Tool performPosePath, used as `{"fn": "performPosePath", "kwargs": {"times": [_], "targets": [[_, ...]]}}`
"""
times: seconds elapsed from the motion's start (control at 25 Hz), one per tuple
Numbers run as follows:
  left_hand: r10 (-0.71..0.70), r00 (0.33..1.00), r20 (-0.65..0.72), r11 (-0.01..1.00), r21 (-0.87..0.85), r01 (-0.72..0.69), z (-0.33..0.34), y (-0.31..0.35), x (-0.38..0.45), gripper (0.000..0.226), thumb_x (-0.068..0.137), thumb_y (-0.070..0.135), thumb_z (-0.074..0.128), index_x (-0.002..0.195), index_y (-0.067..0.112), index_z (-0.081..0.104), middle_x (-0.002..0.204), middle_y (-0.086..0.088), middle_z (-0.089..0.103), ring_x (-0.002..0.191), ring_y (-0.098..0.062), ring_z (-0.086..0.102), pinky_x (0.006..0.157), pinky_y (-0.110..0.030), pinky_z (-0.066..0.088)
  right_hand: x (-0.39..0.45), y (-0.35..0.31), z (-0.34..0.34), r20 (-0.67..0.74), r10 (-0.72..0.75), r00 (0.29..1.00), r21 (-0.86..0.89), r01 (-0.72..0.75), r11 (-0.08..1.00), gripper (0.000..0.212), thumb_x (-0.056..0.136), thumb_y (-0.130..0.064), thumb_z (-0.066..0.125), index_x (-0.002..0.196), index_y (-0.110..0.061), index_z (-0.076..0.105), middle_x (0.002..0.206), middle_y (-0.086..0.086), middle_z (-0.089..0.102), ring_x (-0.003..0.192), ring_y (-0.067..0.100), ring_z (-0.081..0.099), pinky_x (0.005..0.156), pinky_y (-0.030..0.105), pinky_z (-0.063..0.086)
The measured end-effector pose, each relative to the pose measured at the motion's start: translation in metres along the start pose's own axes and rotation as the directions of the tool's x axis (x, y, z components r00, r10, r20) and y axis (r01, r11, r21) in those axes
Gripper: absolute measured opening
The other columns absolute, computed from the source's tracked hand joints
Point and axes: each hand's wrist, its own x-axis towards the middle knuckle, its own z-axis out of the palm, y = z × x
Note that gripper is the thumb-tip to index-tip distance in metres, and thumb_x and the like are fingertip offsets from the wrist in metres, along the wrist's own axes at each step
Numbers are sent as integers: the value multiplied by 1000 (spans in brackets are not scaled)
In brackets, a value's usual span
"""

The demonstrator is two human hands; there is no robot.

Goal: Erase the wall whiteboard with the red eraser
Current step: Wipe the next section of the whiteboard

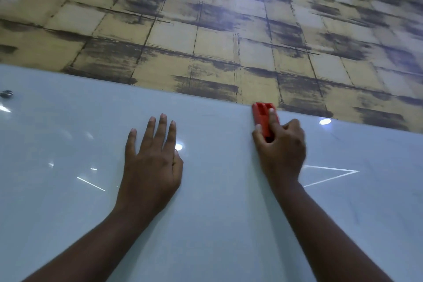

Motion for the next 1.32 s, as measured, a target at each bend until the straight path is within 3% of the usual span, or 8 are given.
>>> {"fn": "performPosePath", "kwargs": {"times": [0.24,0.44,0.56,0.76,1.0,1.08,1.16,1.32], "targets": [[-6,1000,-4,998,-55,6,1,-2,1,64,105,36,33,160,5,43,167,-16,39,159,-30,31,128,-61,22,-40,-138,27,94,-351,932,145,336,931,59,95,-50,49,146,-21,58,102,11,59,90,27,55,74,38,50],[-6,1000,-28,999,-36,5,-1,-4,-1,66,105,36,28,158,0,43,166,-19,41,156,-31,38,127,-60,28,-23,-109,26,109,-447,888,129,433,892,61,95,-53,53,148,-24,54,98,10,57,84,25,54,71,41,51],[-7,999,-39,1000,-16,7,0,-5,-4,66,105,33,28,159,-1,41,168,-18,37,156,-30,37,127,-58,28,3,-62,20,92,-354,931,72,349,935,61,91,-52,52,145,-25,58,93,12,54,81,31,55,71,40,49],[-17,999,-41,1000,-9,17,0,-3,-7,65,106,33,28,161,0,39,169,-17,35,157,-29,35,128,-57,25,35,29,-3,72,-58,996,-78,63,995,56,97,-48,58,148,-24,56,94,15,54,86,36,57,76,44,49],[22,995,-95,1000,21,-20,-7,2,-8,61,105,31,35,157,0,46,164,-19,44,152,-32,44,122,-58,32,24,27,-8,52,107,993,-110,-100,989,58,99,-47,56,152,-21,52,94,11,45,84,28,48,75,38,43],[109,985,-131,994,29,-106,-13,7,-12,56,103,27,43,152,2,53,158,-17,52,147,-32,51,115,-55,38,6,-1,-2,66,18,998,-69,-13,998,58,99,-46,54,151,-21,51,95,13,48,83,29,51,72,37,44],[165,978,-129,986,21,-164,-18,17,-19,51,101,26,48,145,5,60,151,-15,59,140,-31,57,108,-52,41,-19,-39,1,88,-182,979,26,180,983,59,96,-45,53,150,-22,53,96,14,52,84,31,53,70,38,47],[156,985,-66,988,18,-155,-22,26,-27,45,97,27,54,133,6,67,142,-15,65,133,-32,62,106,-51,41,-48,-75,-1,147,-530,835,162,508,846,55,99,-49,51,147,-23,57,103,9,58,86,22,51,68,33,45]]}}
